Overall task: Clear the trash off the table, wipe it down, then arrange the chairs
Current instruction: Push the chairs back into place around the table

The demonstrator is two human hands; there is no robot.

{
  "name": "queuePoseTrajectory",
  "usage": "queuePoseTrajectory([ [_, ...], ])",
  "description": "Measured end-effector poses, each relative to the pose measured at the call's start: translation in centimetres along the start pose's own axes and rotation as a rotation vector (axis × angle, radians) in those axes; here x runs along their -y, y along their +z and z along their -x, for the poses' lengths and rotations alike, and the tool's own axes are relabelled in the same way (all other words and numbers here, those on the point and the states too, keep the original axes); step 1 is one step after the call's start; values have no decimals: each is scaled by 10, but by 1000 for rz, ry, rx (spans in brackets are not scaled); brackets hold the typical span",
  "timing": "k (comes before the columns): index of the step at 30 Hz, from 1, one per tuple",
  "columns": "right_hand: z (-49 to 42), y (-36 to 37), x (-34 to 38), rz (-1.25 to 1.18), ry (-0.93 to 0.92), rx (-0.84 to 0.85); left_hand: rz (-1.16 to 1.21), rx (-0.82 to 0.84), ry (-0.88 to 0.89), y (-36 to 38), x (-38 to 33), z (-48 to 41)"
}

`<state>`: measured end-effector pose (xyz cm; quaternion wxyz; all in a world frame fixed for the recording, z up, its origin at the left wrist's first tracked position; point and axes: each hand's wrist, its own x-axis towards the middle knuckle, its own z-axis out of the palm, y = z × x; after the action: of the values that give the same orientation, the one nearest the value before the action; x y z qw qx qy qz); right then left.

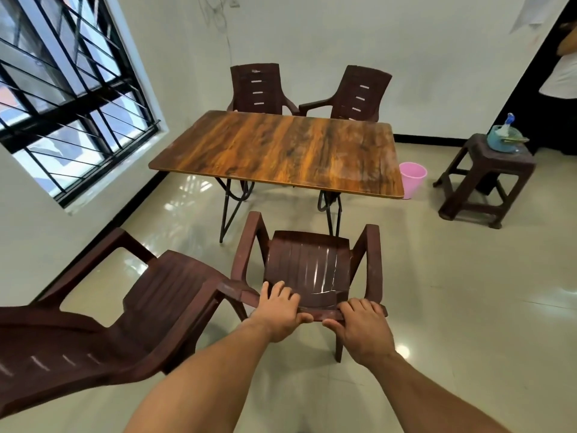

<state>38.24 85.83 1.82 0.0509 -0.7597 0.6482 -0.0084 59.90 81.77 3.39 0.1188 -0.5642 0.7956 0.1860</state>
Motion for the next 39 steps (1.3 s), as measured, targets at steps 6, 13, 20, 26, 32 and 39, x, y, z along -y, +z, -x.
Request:
queuePoseTrajectory([
  [6,-27,-5,-12,4,18,17,-13,13,-3,-12,-1,-31],
  [13,-29,-6,-10,-5,9,-4,7,-23,-6,-13,0,-27],
  [20,-22,2,-3,-29,27,-18,7,-128,-31,0,0,-15],
  [26,-29,0,-6,-15,42,-22,22,-198,-129,3,-7,-16],
  [32,-43,-2,-20,-33,8,31,86,-175,-131,-2,-8,-31],
  [39,-59,-14,-32,-1,29,93,140,-126,-99,-15,-10,-52],
])
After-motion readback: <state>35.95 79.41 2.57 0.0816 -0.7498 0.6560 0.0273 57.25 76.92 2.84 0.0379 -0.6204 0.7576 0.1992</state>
